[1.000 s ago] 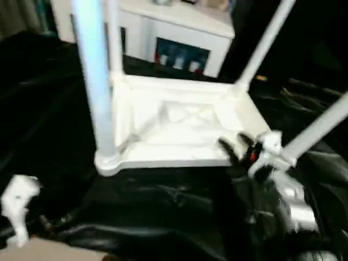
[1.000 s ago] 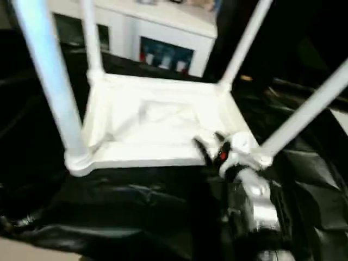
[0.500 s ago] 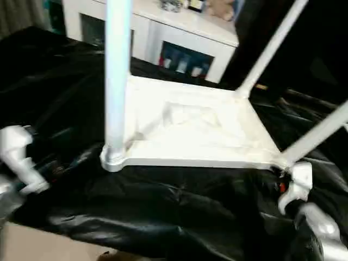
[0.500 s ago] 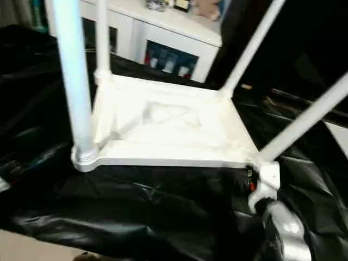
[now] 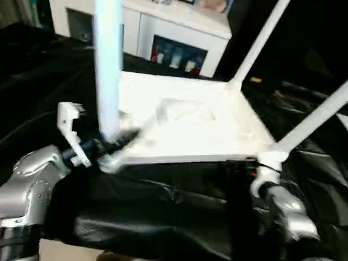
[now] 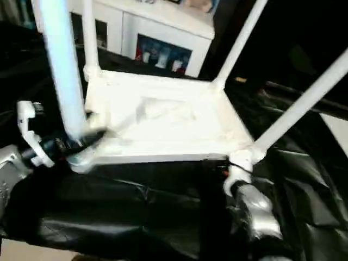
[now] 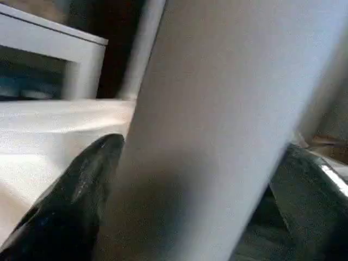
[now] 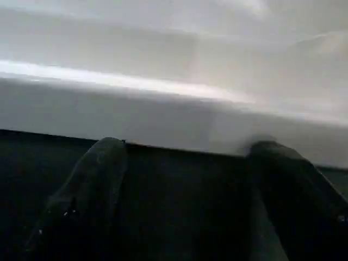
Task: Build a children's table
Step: Rotate table base
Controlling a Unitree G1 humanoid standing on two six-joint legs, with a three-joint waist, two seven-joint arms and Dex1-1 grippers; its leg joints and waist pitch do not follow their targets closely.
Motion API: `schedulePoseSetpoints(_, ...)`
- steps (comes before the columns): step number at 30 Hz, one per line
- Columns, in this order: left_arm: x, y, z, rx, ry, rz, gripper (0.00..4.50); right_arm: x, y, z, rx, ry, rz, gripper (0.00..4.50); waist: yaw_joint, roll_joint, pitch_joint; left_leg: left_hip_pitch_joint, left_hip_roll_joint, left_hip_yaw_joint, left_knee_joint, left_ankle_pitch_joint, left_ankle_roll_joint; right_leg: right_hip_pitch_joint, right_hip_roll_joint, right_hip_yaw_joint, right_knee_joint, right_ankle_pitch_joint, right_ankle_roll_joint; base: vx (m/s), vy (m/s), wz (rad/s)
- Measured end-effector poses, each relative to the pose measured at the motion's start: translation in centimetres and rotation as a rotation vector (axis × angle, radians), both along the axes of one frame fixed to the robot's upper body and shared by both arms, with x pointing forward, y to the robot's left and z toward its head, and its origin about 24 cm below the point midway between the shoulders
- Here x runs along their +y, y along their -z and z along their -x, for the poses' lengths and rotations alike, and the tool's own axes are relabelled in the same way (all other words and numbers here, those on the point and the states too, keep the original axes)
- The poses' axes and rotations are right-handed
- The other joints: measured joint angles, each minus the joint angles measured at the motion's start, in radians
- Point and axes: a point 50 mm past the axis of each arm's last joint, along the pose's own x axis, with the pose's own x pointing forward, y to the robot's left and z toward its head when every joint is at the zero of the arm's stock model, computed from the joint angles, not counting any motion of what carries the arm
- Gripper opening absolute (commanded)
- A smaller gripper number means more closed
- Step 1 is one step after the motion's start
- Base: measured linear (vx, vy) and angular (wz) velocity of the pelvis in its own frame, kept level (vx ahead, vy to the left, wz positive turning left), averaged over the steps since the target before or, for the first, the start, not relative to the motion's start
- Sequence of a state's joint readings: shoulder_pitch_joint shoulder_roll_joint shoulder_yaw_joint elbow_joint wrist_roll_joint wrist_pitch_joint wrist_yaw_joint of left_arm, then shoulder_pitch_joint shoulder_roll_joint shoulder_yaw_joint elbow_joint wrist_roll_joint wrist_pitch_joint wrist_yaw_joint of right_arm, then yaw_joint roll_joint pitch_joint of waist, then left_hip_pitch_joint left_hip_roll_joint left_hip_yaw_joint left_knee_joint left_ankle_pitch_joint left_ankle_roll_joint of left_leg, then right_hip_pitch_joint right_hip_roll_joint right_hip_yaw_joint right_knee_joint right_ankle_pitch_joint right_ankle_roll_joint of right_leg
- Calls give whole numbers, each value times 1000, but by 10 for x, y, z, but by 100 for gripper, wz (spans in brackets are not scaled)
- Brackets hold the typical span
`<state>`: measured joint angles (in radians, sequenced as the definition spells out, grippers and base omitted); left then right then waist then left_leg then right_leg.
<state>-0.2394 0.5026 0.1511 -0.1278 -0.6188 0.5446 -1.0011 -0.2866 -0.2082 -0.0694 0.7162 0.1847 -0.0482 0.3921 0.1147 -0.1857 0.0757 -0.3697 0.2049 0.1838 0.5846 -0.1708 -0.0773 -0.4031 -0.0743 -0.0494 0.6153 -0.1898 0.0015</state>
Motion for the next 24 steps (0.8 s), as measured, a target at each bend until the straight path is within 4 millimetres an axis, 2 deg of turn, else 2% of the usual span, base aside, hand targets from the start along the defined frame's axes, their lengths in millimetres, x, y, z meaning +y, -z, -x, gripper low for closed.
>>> schedulePoseSetpoints(2, -13, -7, 11, 38, 147, 23, 450, 1, -4, -4, -15, -4, -2, 388, -2, 8, 6, 0, 0, 1, 0, -1, -2, 0, 0, 1, 0, 0, 0, 0, 0, 0)
schedulePoseSetpoints(4, -29, -10, 21, 77, 275, 52, 450, 2, -7, -8, -29, -8, -1, 388, -7, 24, 15, 1, 0, 4, 1, -1, -2, -1, 0, 3, 0, 0, 0, 0, 0, 0)
schedulePoseSetpoints(6, -42, -12, 28, 106, 380, 69, 450, 3, -9, -9, -41, -7, -2, 388, -13, 25, 16, 2, 0, 5, 0, -1, -2, 0, 0, 4, 1, 0, 0, 0, 0, 0)
schedulePoseSetpoints(10, -74, -13, 31, 89, 521, 77, 450, 12, -13, -15, -73, -11, -17, 388, -26, 42, 27, 3, 0, 5, 0, -1, -2, -1, 0, 4, 2, 0, 0, 0, 0, 0)
schedulePoseSetpoints(13, -96, -7, 27, 56, 533, 26, 450, 19, -14, -19, -77, -18, -29, 388, -30, 46, 29, 4, 1, 4, -1, -1, -2, -1, 1, 4, 2, 1, 3, 0, 0, 0)
schedulePoseSetpoints(18, -113, -2, 20, 69, 551, 19, 450, 26, -17, -26, -78, -34, -38, 388, -33, 51, 31, 4, 1, 3, -1, 2, -6, -3, 1, 4, 2, 4, 2, 0, 0, 0)
schedulePoseSetpoints(24, -141, 0, 9, 40, 581, 33, 450, 40, -19, -33, -77, -82, -52, 388, -44, 48, 29, 4, 1, 3, 1, 2, -6, -4, 1, 4, 2, 9, -4, 0, 0, 0)
